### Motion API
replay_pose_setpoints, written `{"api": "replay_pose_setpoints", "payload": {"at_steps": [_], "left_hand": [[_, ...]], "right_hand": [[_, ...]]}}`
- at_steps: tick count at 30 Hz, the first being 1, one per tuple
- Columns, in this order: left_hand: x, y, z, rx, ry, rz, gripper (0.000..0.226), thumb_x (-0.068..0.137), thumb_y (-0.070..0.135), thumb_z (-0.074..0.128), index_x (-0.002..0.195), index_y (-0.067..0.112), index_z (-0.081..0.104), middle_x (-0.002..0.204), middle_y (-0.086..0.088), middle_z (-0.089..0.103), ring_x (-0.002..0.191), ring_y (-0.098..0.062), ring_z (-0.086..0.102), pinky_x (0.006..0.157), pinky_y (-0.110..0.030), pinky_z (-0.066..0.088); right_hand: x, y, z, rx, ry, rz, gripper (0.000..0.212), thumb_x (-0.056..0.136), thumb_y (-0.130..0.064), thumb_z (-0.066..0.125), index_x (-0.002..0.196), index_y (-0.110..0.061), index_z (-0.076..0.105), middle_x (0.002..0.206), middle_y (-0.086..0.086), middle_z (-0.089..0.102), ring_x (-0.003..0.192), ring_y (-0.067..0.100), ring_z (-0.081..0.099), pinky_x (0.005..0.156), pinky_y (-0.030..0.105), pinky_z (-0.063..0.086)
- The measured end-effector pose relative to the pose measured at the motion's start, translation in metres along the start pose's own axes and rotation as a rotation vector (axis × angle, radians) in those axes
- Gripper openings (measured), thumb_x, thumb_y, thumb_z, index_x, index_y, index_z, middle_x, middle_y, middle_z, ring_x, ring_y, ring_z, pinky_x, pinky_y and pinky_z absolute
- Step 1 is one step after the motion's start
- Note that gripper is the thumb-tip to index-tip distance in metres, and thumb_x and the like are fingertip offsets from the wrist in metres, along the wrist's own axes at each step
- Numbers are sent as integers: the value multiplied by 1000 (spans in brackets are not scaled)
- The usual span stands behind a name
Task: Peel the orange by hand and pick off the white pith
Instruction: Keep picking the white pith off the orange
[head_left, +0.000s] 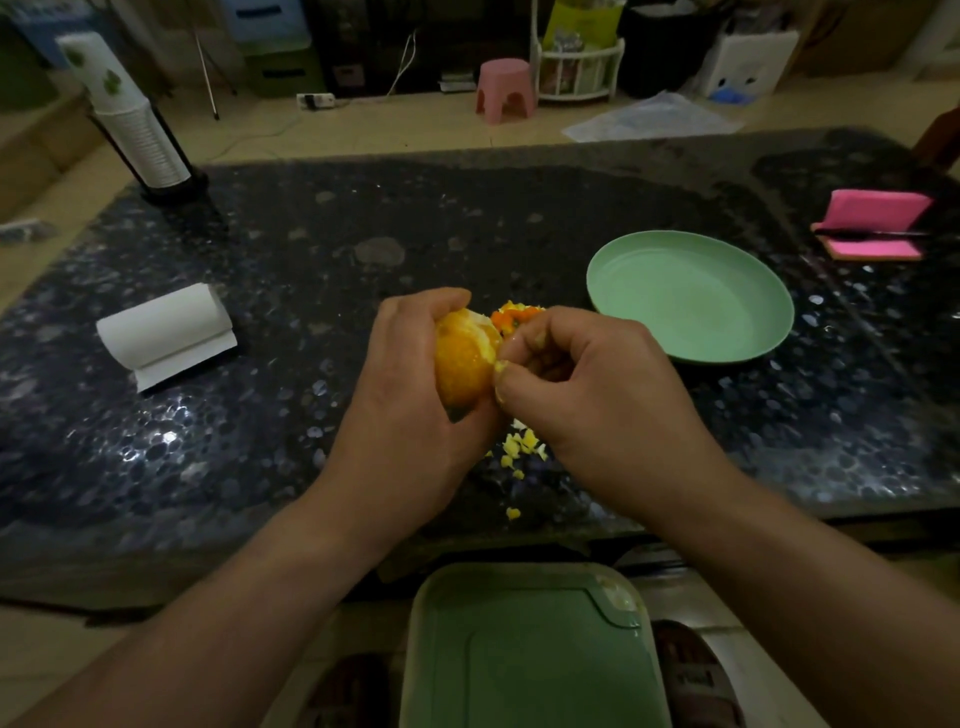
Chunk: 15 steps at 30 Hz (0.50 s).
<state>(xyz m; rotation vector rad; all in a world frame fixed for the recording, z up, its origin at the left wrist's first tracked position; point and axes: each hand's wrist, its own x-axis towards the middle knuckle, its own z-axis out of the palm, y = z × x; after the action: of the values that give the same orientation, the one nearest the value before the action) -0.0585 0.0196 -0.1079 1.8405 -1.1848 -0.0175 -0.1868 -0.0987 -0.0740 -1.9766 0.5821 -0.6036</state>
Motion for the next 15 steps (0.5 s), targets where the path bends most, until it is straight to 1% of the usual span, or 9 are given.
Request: {"api": "replay_pose_setpoints", "payload": {"at_steps": [5,7,10,12,15], "left_hand": [[-2,1,4,8,24,17,76,81,21,89,144,17,46,138,1,44,121,-1,49,95,-7,39],[-2,0,4,30,29,33,78,80,19,90,144,16,46,137,1,44,120,0,48,95,-5,37],[-1,-1,2,57,25,52,79,78,20,91,144,15,47,136,0,43,116,0,47,96,-5,36],[-1,-2,0,78,17,70,80,78,22,91,144,14,47,137,-1,43,118,-4,46,96,-5,36],[-1,-5,-2,130,17,119,81,76,18,93,143,10,48,137,-3,42,119,-5,44,98,-4,34]], "right_hand": [[-3,-2,4,-17,51,-20,9,84,-16,75,79,-22,70,69,-4,67,63,8,61,59,26,52],[-4,-2,5,-30,64,-23,10,84,-17,75,78,-22,69,69,-4,67,62,8,61,57,26,53],[-5,-4,5,-26,39,-16,10,84,-16,75,78,-21,68,69,-3,67,61,8,60,57,26,53],[-6,-5,5,-10,17,-6,11,85,-15,75,77,-20,68,68,-3,66,59,6,58,55,23,50],[-6,-5,5,70,-31,52,11,86,-12,73,77,-16,68,63,-6,63,53,1,54,52,18,46]]}}
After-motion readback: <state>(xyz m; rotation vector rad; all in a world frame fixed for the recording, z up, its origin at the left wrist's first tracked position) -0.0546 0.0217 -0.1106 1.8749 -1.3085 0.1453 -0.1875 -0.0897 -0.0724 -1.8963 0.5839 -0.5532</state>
